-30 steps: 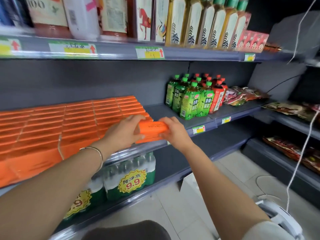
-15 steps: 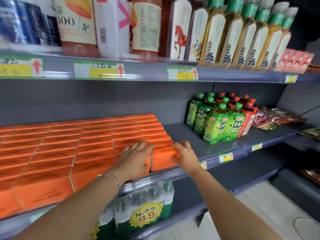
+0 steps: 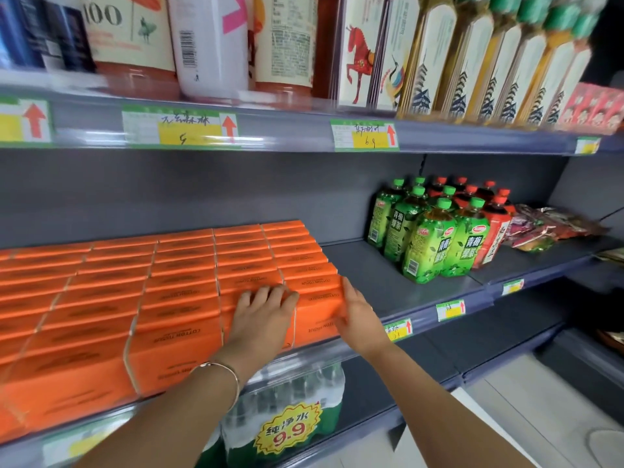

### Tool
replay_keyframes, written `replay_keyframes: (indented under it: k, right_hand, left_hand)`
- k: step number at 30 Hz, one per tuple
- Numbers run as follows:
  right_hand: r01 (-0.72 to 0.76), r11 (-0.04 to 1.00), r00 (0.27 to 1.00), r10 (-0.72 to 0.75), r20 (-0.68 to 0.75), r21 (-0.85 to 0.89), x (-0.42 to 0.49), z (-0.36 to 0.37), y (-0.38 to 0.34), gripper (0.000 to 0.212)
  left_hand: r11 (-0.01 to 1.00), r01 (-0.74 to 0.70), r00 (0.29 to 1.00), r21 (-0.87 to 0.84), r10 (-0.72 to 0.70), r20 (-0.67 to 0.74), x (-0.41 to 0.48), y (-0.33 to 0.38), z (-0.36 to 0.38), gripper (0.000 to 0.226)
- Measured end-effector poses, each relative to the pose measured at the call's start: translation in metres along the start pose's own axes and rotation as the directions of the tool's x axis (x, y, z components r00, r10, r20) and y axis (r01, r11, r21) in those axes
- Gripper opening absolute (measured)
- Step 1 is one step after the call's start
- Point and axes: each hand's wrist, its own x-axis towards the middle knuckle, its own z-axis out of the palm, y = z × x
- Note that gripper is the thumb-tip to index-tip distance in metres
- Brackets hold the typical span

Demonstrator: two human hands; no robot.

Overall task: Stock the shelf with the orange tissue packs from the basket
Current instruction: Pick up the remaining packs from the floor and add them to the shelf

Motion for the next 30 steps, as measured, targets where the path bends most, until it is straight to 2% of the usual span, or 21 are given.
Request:
replay_keyframes:
  k: [3,5,9,13,17,20,24,27,30]
  right_hand:
    - [-0.07,0.99,0.997,0.072,0.017,-0.122,-0.003,0.001,-0.004,0.079]
    - [-0.056,0.97,0.998,0.059,0.006,-0.236,-0.007,-0.004,-0.009,0.082]
    - [0.158,0.883,0.984,-0.176,-0.001,-0.442,-0.014,-0.004,-0.032,0.074]
    - [0.35,0.814,0.927,-0.371,0.049,-0.464,-0.018,0.013,-0.061,0.061]
    - [0.476,0.751,0.875,-0.454,0.167,-0.457,-0.021,0.033,-0.095,0.068]
    - [0.501,0.714,0.865,-0.434,0.252,-0.49,-0.02,0.049,-0.121,0.079]
    - [0.45,0.726,0.89,-0.313,0.332,-0.521,-0.017,0.065,-0.14,0.082]
    - [0.416,0.743,0.898,-0.245,0.366,-0.524,-0.013,0.069,-0.138,0.079]
    - [0.418,0.746,0.895,-0.243,0.374,-0.517,-0.011,0.066,-0.135,0.075]
  left_hand:
    - [1.0,-0.006,1.0,-0.007,0.006,0.01,-0.001,-0.001,-0.002,0.059]
    - [0.999,-0.023,0.999,-0.027,0.025,0.047,-0.002,-0.006,-0.008,0.06]
    - [0.999,-0.018,0.994,-0.028,0.021,0.108,-0.01,-0.019,-0.021,0.071]
    - [0.999,0.027,0.991,-0.018,-0.024,0.134,-0.026,-0.039,-0.033,0.072]
    - [0.996,0.089,0.985,0.03,-0.093,0.143,-0.05,-0.069,-0.041,0.074]
    - [0.982,0.179,0.963,0.062,-0.188,0.195,-0.072,-0.094,-0.045,0.08]
    - [0.94,0.335,0.875,0.067,-0.336,0.349,-0.096,-0.118,-0.042,0.075]
    - [0.931,0.362,0.873,0.044,-0.355,0.334,-0.097,-0.118,-0.034,0.065]
    - [0.932,0.356,0.885,0.071,-0.361,0.293,-0.091,-0.11,-0.029,0.061]
